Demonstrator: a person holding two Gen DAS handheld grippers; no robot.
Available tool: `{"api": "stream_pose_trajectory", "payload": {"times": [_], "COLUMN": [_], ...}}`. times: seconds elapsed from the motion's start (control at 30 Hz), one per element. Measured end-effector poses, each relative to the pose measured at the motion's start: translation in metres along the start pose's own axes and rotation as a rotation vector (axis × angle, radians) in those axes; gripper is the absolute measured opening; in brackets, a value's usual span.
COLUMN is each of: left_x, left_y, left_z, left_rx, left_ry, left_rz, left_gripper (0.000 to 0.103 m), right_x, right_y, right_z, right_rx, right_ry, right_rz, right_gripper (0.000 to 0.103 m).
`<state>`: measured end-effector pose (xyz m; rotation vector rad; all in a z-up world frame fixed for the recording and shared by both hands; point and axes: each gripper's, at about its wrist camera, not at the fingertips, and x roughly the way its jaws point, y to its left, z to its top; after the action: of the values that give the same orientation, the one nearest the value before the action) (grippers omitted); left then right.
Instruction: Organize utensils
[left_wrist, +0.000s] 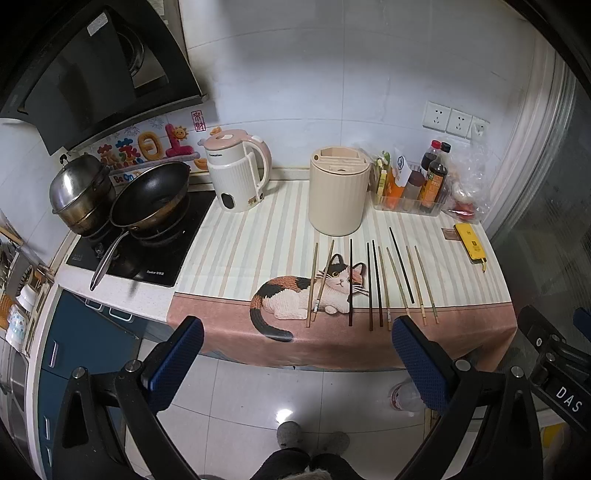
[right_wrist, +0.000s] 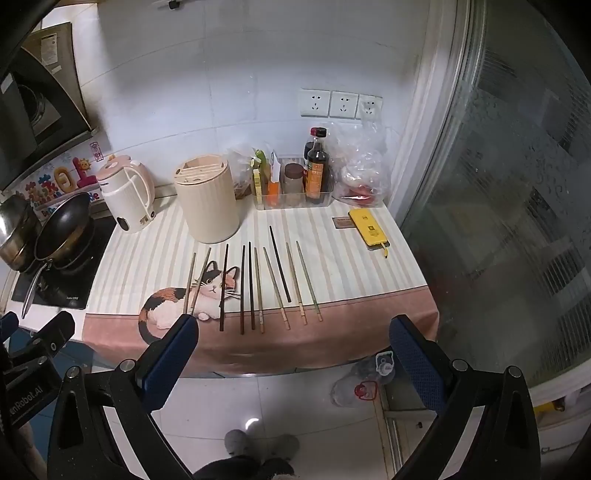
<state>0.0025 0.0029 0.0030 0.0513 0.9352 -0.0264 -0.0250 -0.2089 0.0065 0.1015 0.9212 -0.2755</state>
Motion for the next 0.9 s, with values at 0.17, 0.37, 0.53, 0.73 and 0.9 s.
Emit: {"api": "stream_pose_trajectory", "payload": {"times": [0.17, 0.37, 0.53, 0.73, 0.9], "left_x": [0.0, -0.006, -0.008, -0.008, -0.009], "left_y": [0.0, 0.002, 0.0, -0.001, -0.002], "left_z": [0.001, 0.002, 0.002, 0.002, 0.002], "left_rx": [0.002, 0.008, 0.011, 0.012, 0.012], "left_ry": [-0.001, -0.01, -0.013, -0.014, -0.014], "left_rz": [-0.002, -0.006, -0.007, -0.008, -0.009], "left_gripper": [0.103, 0.103, 0.103, 0.103, 0.103], "right_x": [-0.005, -0.009, -0.009, -0.008, -0.008], "right_y": [0.008, 0.011, 0.011, 0.01, 0.01], "right_z": [0.0, 0.001, 0.0, -0.001, 0.001], "right_rx": [-0.003, -0.004, -0.003, -0.003, -0.002], "right_ry": [-0.004, -0.007, -0.007, -0.008, -0.009], "right_rz": [-0.001, 0.001, 0.002, 0.001, 0.001], "right_gripper": [0.103, 0.103, 0.103, 0.103, 0.103]}}
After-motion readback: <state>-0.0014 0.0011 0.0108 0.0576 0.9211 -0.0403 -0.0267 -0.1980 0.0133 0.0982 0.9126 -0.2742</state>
